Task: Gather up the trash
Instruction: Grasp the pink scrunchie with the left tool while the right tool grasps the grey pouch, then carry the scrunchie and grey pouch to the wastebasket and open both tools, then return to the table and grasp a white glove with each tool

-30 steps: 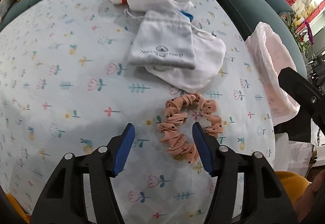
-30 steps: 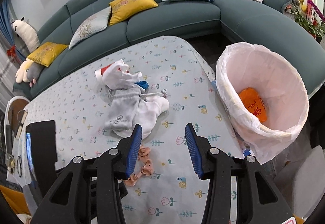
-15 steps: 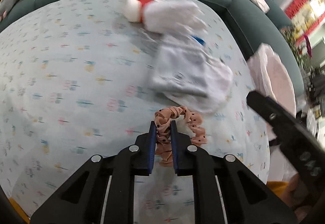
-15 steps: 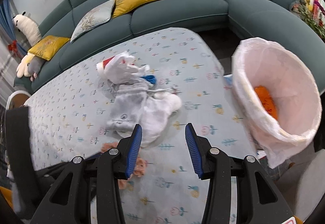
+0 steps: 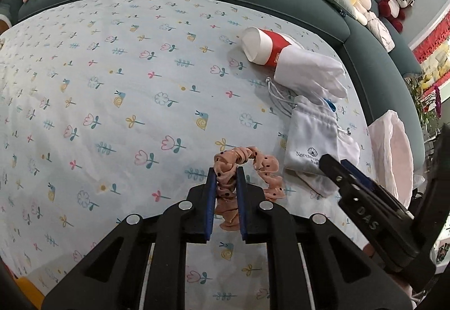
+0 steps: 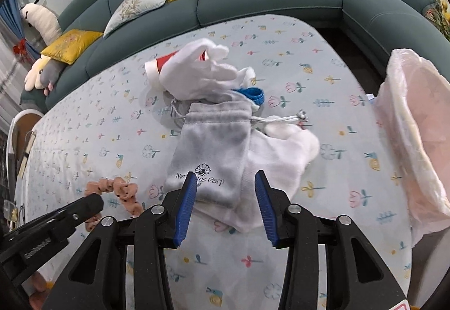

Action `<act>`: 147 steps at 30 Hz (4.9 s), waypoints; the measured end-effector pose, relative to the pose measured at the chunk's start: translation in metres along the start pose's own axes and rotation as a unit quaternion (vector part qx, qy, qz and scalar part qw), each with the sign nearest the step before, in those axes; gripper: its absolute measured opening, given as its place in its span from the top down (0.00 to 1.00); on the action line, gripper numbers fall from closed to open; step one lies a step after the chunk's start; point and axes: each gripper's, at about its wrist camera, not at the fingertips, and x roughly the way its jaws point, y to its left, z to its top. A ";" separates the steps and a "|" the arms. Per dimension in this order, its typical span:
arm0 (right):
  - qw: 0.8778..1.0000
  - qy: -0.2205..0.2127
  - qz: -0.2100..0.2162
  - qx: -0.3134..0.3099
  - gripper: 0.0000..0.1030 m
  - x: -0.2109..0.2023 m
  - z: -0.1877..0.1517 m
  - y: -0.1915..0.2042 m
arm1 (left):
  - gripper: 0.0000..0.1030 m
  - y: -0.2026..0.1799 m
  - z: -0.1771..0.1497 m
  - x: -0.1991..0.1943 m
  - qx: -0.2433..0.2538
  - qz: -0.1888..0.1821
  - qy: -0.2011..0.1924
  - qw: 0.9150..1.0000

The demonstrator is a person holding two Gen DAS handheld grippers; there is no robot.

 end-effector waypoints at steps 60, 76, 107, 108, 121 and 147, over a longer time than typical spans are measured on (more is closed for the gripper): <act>0.973 -0.193 -0.079 0.103 0.93 -0.213 0.024 -0.241 | 0.79 -0.331 -0.020 -0.050 0.238 -0.099 -0.044 0.965; 0.970 -0.205 -0.079 0.101 0.63 -0.217 0.022 -0.229 | 0.53 -0.313 -0.016 -0.054 0.215 -0.074 -0.055 0.972; 0.986 -0.157 -0.040 0.039 0.55 -0.176 0.025 -0.134 | 0.41 -0.197 0.004 -0.051 0.125 -0.026 -0.052 0.990; 0.987 -0.155 -0.038 0.037 0.55 -0.173 0.025 -0.131 | 0.41 -0.194 0.004 -0.050 0.122 -0.025 -0.052 0.991; 0.995 -0.099 -0.017 0.006 0.53 -0.115 0.020 -0.080 | 0.36 -0.120 0.017 -0.029 0.074 0.005 -0.045 0.996; 1.000 -0.007 0.015 0.003 0.52 0.015 0.007 -0.047 | 0.33 -0.093 0.099 0.057 0.012 0.012 -0.020 1.000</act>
